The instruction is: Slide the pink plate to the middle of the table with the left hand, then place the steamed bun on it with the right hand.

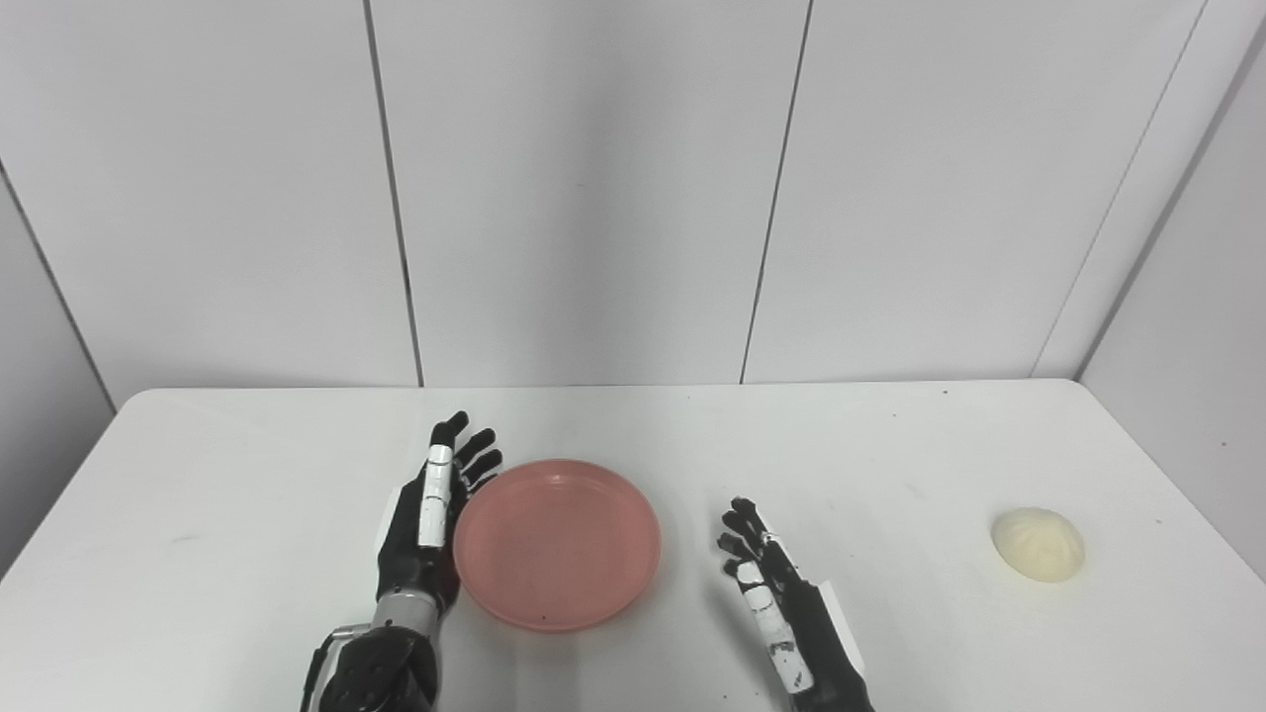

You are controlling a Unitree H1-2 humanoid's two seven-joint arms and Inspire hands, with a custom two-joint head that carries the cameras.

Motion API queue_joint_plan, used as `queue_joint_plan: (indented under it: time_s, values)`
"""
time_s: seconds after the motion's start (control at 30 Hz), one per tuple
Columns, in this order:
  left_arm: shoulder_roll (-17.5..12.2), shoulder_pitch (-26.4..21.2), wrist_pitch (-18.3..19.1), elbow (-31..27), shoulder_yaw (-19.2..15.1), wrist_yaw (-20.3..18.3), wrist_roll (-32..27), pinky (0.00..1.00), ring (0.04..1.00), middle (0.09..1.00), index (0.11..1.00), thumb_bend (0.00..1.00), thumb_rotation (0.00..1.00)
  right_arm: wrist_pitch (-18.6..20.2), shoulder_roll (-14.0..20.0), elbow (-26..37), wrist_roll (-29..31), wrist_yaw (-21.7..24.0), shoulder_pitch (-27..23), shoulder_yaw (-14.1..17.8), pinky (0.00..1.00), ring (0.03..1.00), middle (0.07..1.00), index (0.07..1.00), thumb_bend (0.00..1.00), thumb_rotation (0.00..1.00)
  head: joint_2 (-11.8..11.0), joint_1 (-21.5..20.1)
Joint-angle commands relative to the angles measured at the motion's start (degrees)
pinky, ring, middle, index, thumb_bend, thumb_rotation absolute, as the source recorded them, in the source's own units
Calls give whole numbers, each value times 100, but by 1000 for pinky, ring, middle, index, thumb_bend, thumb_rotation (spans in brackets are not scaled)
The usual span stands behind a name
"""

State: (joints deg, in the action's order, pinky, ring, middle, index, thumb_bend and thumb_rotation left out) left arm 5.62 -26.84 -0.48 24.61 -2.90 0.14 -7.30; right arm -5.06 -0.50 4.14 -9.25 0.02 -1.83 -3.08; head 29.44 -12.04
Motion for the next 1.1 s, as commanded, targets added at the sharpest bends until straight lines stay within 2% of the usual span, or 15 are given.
queue_joint_plan:
  time_s: [0.0, 0.13, 0.3, 0.43, 0.5, 0.57, 0.73, 0.83, 0.97, 1.07]
  values:
    - [28, 1, 93, -164, 4, -43, -65, 829, 860, 859, 904, 727, 962, -48, -50, -58, 46, -64, 139, -13, 848, 873, 917, 933, 523, 1000, 19, 4]
    - [33, 41, 102, -238, -23, -69, -125, 819, 858, 861, 902, 729, 956, -131, -54, -75, 83, -100, 136, 15, 848, 865, 908, 931, 525, 1000, 35, -46]
    - [40, 74, 170, -333, -6, -71, -115, 792, 847, 851, 902, 749, 946, -597, 2, -223, -99, -333, 105, 46, 817, 837, 889, 915, 523, 1000, 36, -84]
    - [67, 87, 169, -363, -6, -67, -127, 787, 841, 844, 896, 756, 934, -1076, 198, -346, -935, -786, 34, 10, 764, 806, 873, 891, 584, 1000, 18, -98]
    - [74, 85, 151, -368, -10, -71, -131, 793, 839, 844, 900, 743, 940, -1164, 313, -234, -1498, -1020, -26, -5, 752, 817, 883, 886, 688, 964, 13, -107]
    - [76, 84, 161, -369, -13, -80, -134, 794, 840, 843, 900, 741, 941, -1063, 407, 25, -1875, -1178, -93, 38, 751, 829, 887, 887, 735, 951, -7, -127]
    - [74, 84, 181, -364, -16, -90, -132, 786, 838, 842, 899, 744, 945, -867, 578, 375, -2266, -1389, -295, 345, 767, 832, 882, 892, 782, 1000, -14, -122]
    - [74, 82, 165, -339, -31, -107, -155, 775, 834, 840, 897, 743, 938, -746, 896, 358, -2106, -1310, -465, 652, 777, 839, 890, 900, 819, 1000, -27, -116]
    - [80, 73, 169, -322, -34, -76, -130, 759, 827, 836, 895, 747, 936, -511, 1171, 615, -2008, -1160, -623, 860, 751, 816, 858, 884, 803, 1000, -46, -108]
    - [80, 67, 149, -296, -32, -91, -138, 768, 830, 841, 901, 742, 941, 20, 1421, 1036, -2183, -874, -713, 981, 707, 792, 840, 879, 764, 991, -51, -127]
